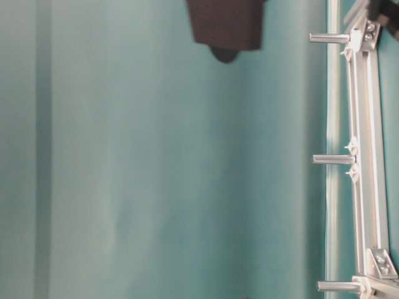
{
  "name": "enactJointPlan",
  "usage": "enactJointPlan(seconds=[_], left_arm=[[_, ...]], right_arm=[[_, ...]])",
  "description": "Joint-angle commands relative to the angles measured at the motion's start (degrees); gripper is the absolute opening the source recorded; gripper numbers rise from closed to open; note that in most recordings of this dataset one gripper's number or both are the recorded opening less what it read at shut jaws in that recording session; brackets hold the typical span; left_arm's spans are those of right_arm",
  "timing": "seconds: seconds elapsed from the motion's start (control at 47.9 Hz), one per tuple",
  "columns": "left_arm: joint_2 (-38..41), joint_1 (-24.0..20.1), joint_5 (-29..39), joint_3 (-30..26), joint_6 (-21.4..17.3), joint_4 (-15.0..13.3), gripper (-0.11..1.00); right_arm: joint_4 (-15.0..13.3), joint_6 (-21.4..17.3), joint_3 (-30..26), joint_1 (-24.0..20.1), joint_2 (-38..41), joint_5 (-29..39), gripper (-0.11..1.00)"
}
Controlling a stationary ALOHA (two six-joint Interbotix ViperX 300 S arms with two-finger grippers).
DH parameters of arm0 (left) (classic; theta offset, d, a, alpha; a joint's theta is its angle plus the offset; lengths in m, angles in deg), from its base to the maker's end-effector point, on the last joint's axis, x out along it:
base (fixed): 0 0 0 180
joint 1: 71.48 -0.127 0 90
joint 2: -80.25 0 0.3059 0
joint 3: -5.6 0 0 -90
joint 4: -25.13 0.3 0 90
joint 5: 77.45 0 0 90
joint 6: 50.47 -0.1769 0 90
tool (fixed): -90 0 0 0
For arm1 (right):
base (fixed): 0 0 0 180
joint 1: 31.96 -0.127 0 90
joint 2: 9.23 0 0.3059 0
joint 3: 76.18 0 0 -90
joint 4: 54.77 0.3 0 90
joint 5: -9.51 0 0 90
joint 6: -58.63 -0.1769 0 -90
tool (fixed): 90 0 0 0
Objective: Move the cable alternately left and right between 8 pins so it hooks onto each one.
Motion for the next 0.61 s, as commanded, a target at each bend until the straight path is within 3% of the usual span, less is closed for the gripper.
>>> enactJointPlan(seconds=[0.0,0.334,0.584], left_arm=[[-3.16,0.35,1.32,1.05,-1.67,0.26,0.65],[-15.12,0.35,3.52,6.94,-2.02,0.26,0.65],[-20.3,0.35,8.44,8.26,-2.02,0.26,0.65]], right_arm=[[-0.18,-0.18,-1.85,-0.79,0.18,-0.09,0.59],[-0.18,-0.44,-4.83,-2.02,4.57,1.41,0.59],[-0.18,-3.25,-5.71,-2.02,6.33,2.02,0.56]])
